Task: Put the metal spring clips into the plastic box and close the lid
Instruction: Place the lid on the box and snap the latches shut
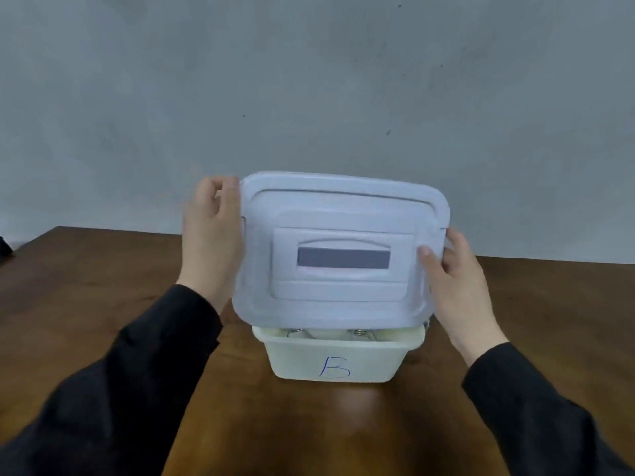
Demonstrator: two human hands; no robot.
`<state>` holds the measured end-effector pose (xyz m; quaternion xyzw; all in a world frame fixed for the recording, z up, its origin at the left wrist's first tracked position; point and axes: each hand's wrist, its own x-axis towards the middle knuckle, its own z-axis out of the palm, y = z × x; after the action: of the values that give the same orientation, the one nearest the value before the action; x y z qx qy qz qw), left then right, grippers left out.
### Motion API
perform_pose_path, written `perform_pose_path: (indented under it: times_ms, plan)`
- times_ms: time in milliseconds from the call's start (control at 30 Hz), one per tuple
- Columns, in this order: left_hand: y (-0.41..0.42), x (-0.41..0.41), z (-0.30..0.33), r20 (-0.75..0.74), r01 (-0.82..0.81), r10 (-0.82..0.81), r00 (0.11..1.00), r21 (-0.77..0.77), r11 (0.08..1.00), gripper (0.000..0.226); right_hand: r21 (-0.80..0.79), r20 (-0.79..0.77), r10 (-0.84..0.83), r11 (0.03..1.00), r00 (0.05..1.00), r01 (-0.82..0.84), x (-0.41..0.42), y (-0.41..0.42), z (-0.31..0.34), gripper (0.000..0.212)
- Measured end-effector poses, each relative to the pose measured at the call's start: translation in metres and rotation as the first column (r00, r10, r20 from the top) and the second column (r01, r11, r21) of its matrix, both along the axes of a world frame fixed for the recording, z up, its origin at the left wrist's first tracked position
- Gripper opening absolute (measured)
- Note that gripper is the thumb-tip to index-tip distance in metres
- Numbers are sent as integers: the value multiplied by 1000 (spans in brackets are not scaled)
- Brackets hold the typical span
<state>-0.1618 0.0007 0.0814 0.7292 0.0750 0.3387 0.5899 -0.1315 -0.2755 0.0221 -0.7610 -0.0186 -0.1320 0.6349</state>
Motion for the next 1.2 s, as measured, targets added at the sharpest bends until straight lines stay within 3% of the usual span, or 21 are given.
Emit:
perform_pose_path:
  times_ms: [67, 200, 300, 433, 500, 567, 667, 833, 967, 1067, 1133, 1200]
  plan:
    - [3, 18, -15, -173, 99, -114, 978, -94, 991, 26, -1, -83, -68, 998, 994, 68, 2, -8, -6, 43]
    - [11, 37, -60, -384, 266, -254, 888, -21, 964, 29, -107, -228, -80, 993, 970, 57, 13, -16, -28, 26]
    - [15, 50, -85, -456, 270, -215, 863, 58, 961, 23, -229, -277, -87, 973, 957, 22, 27, -16, -42, 15]
    - [22, 70, -104, -527, 281, -101, 844, 274, 919, 16, -391, -348, -105, 919, 932, -43, 46, -14, -56, 23]
    - [25, 76, -114, -563, 313, -111, 819, 275, 909, 19, -438, -376, -110, 896, 920, -71, 51, -13, -62, 22]
    - [28, 76, -124, -602, 342, -176, 779, 172, 924, 18, -453, -375, -107, 888, 921, -82, 55, -13, -67, 20]
    - [36, 73, -129, -642, 317, -260, 721, -27, 948, 44, -483, -375, -116, 871, 920, -87, 58, -14, -68, 25]
    - [38, 64, -132, -690, 312, -357, 629, -195, 930, 63, -319, -498, -88, 944, 863, -88, 55, -9, -63, 24]
    - [41, 63, -138, -670, 227, -348, 656, -265, 937, 87, -291, -551, -168, 957, 817, 1, 53, -6, -61, 39]
    - [47, 61, -148, -677, 223, -418, 606, -360, 906, 83, -291, -626, -167, 956, 762, -30, 55, -9, -63, 48]
    - [51, 58, -155, -606, 218, -568, 557, -553, 804, 62, -352, -608, -194, 935, 770, -42, 52, -9, -62, 53]
    - [52, 56, -161, -537, 235, -655, 531, -650, 723, 52, -356, -571, -157, 932, 806, -71, 44, -10, -60, 49]
